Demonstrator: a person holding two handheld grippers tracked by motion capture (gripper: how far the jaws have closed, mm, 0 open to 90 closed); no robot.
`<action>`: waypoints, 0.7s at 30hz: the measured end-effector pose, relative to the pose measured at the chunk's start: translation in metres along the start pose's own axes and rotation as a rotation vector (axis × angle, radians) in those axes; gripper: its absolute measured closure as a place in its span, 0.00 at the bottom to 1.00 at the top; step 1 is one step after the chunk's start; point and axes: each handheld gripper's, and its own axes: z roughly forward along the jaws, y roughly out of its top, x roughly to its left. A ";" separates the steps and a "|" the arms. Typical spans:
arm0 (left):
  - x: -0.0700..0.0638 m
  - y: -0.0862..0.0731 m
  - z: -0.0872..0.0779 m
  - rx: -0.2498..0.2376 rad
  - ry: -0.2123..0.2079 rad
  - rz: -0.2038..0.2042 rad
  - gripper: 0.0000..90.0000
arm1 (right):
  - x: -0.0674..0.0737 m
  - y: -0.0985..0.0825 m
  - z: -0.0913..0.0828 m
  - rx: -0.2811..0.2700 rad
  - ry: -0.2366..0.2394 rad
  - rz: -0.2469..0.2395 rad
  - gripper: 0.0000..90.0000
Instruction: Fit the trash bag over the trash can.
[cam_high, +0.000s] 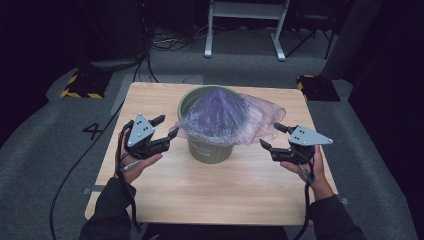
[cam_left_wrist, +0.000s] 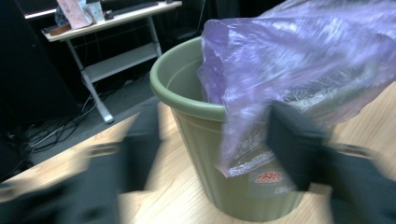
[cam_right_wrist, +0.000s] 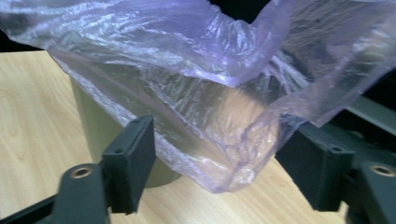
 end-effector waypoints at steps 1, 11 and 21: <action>0.001 0.000 0.001 0.008 0.003 -0.001 0.62 | 0.000 0.000 -0.001 -0.005 -0.013 -0.009 0.34; 0.005 -0.004 0.006 0.033 -0.022 -0.011 0.80 | 0.001 0.008 -0.024 -0.076 -0.079 -0.069 0.27; 0.011 -0.006 0.010 0.044 -0.029 -0.035 0.88 | 0.021 0.031 -0.023 -0.111 0.007 -0.257 0.26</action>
